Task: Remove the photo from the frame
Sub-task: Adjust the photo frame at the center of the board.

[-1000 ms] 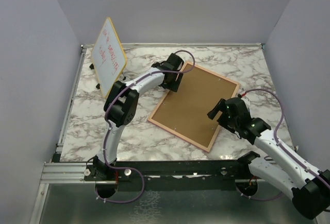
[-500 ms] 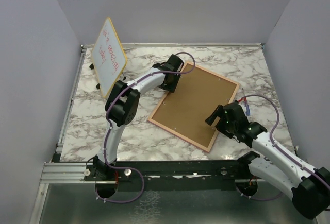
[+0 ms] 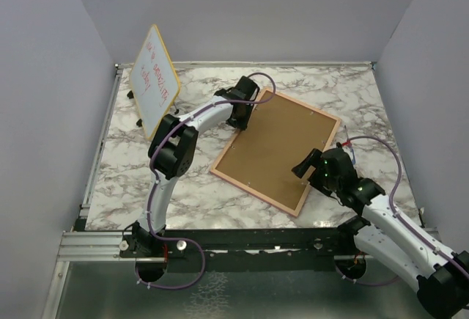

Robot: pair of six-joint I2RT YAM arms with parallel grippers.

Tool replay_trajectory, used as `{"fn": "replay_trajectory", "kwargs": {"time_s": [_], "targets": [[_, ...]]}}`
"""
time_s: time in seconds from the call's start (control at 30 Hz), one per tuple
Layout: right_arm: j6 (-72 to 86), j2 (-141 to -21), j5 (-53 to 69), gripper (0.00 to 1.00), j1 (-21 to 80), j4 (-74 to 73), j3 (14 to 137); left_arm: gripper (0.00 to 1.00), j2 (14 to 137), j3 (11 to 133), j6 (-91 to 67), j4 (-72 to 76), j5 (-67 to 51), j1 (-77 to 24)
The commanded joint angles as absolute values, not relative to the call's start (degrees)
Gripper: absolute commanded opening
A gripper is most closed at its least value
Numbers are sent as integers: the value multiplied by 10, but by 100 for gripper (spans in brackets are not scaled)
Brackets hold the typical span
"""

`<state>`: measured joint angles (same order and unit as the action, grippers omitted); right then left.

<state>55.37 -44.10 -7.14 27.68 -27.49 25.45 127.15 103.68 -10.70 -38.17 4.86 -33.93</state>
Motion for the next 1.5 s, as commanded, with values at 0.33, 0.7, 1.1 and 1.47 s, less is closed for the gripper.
{"fn": "replay_trajectory", "kwargs": {"time_s": [0.33,0.7,1.1,1.47], "targets": [[561,-431,-106,91,274,-330,277,26,1267,1009,-111,-361,25,-332],[573,-602,-184,87,275,-438,395,14,1256,991,-105,-353,15,-331],[629,-648,-231,72,274,-375,385,10,1255,982,-105,-350,20,-331],[619,-698,-210,62,240,-343,373,9,1251,970,-102,-346,21,-329]]}}
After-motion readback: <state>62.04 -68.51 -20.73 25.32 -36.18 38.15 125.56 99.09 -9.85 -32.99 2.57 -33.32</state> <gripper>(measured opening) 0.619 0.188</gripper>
